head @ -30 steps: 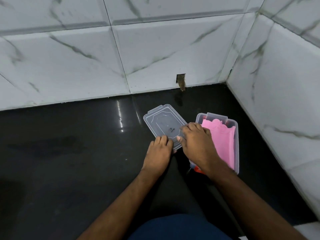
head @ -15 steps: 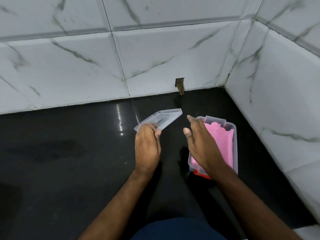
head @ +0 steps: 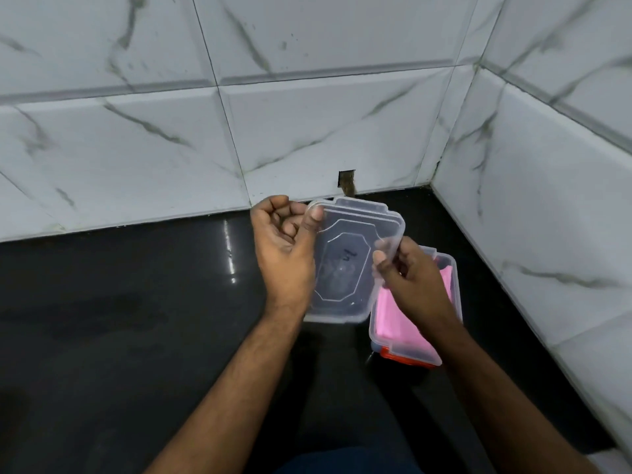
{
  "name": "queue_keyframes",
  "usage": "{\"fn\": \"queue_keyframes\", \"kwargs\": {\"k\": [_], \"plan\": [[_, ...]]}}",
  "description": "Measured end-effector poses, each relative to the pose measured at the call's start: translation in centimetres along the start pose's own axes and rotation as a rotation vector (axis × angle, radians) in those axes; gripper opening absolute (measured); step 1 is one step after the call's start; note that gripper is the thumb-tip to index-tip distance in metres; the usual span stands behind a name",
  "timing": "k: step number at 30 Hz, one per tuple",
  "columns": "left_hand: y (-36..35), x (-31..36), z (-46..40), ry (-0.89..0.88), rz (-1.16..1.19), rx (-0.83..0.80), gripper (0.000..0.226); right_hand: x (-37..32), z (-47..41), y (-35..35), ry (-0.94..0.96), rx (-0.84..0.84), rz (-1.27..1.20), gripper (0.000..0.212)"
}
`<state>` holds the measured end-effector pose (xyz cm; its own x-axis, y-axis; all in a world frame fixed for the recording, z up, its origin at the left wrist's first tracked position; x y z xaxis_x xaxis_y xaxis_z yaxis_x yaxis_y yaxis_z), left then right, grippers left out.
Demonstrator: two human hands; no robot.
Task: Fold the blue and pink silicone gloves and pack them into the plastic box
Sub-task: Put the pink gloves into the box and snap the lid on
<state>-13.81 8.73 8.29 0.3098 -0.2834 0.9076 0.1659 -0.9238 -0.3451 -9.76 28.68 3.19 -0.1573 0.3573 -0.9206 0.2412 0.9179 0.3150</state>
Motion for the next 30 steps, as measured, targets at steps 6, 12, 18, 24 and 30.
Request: {"fn": "queue_keyframes", "kwargs": {"k": [6,12,18,24,30], "plan": [[-1.6,-2.5,1.0,0.205,-0.345,-0.271,0.04,0.5,1.2,1.8,-0.044,0.201,-0.293,0.014],[-2.7,-6.3,4.8,0.362,-0.567,-0.411,0.023,4.2,2.4,5.7,-0.269,0.259,-0.059,0.017],[-4.5,-8.4,7.1,0.353,-0.734,-0.485,0.022,5.3,2.4,8.4,-0.283,0.199,0.291,0.026],[-5.9,-9.1,8.4,0.34,-0.813,-0.578,0.029,5.2,1.1,10.0,-0.228,0.202,0.498,0.027],[-6.2,-9.3,8.1,0.317,-0.915,-0.573,0.023,6.3,1.0,9.6,-0.233,0.2,0.643,0.038]]}}
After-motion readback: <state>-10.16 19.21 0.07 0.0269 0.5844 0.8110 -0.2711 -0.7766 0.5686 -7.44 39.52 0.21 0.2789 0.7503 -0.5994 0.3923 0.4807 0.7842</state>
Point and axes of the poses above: each hand's wrist, its own z-axis away from the middle knuckle, its own y-axis out of the back of the hand, x = y × z, the point moved 5 cm from there along -z, towards the middle knuckle, and after that the axes turned 6 degrees about y, right-handed, at the moved point
